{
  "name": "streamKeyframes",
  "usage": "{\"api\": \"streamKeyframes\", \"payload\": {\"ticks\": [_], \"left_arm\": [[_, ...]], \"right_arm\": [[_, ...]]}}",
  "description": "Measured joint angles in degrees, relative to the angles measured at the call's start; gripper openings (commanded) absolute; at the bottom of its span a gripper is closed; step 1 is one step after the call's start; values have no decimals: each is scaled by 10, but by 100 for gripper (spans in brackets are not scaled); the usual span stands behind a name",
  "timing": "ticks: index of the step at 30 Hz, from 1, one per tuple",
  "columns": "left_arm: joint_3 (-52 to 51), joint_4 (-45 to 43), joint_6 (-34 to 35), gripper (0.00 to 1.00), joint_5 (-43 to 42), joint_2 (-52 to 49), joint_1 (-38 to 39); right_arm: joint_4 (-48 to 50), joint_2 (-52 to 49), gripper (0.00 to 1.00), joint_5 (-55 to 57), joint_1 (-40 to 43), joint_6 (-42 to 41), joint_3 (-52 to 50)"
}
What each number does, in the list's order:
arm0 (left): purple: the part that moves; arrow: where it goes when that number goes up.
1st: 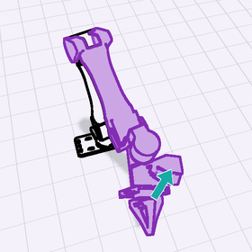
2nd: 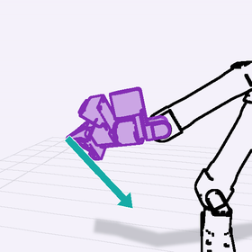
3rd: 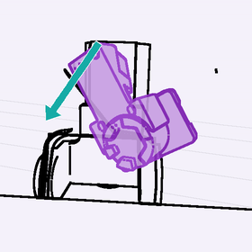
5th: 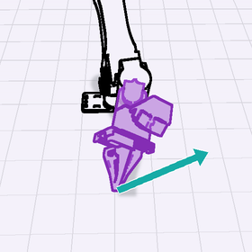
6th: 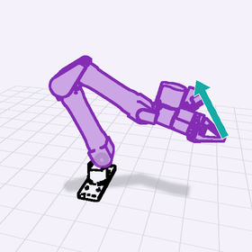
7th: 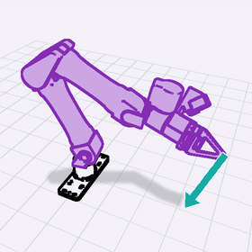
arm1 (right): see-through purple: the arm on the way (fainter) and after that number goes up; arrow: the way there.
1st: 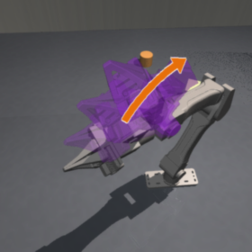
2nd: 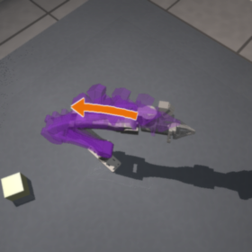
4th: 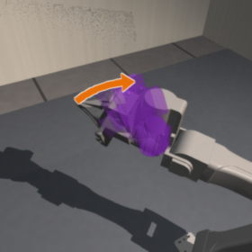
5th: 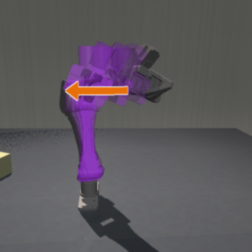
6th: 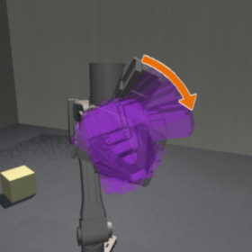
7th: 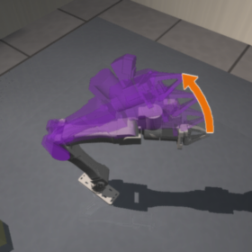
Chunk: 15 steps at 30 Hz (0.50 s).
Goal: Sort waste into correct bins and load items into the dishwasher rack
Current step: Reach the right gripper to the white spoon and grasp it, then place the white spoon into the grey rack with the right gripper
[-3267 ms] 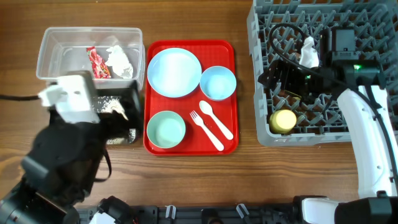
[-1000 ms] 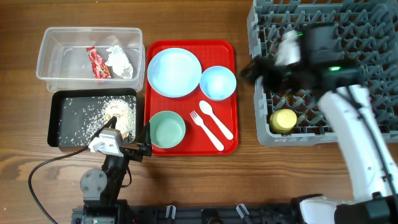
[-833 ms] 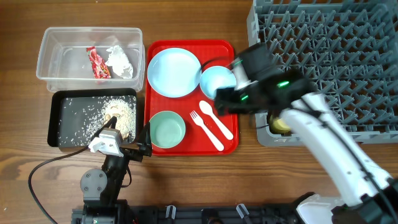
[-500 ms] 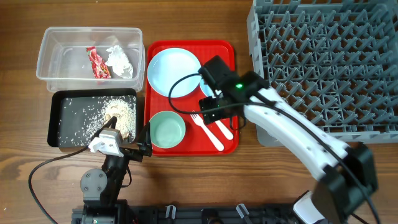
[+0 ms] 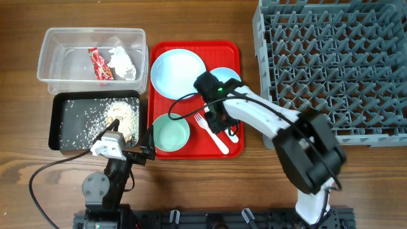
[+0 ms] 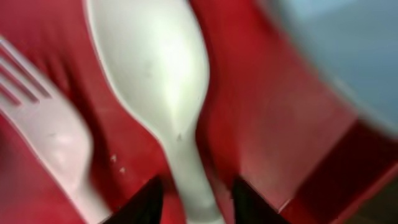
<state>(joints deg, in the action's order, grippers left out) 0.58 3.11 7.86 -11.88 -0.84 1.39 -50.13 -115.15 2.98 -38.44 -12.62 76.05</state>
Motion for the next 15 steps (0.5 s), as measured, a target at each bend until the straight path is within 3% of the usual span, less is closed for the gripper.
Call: {"api": "streamKeyframes", "payload": {"ticks": [1, 4, 11, 15], "left_arm": [[0, -1, 0, 100, 0, 0, 0], [0, -1, 0, 100, 0, 0, 0], [0, -1, 0, 100, 0, 0, 0], [0, -1, 0, 100, 0, 0, 0]], "right_arm": [[3, 0, 13, 0, 0, 4, 0], [2, 0, 5, -1, 0, 3, 0], [-10, 12, 4, 1, 0, 4, -2], [-36, 78, 4, -1, 1, 4, -9]]}}
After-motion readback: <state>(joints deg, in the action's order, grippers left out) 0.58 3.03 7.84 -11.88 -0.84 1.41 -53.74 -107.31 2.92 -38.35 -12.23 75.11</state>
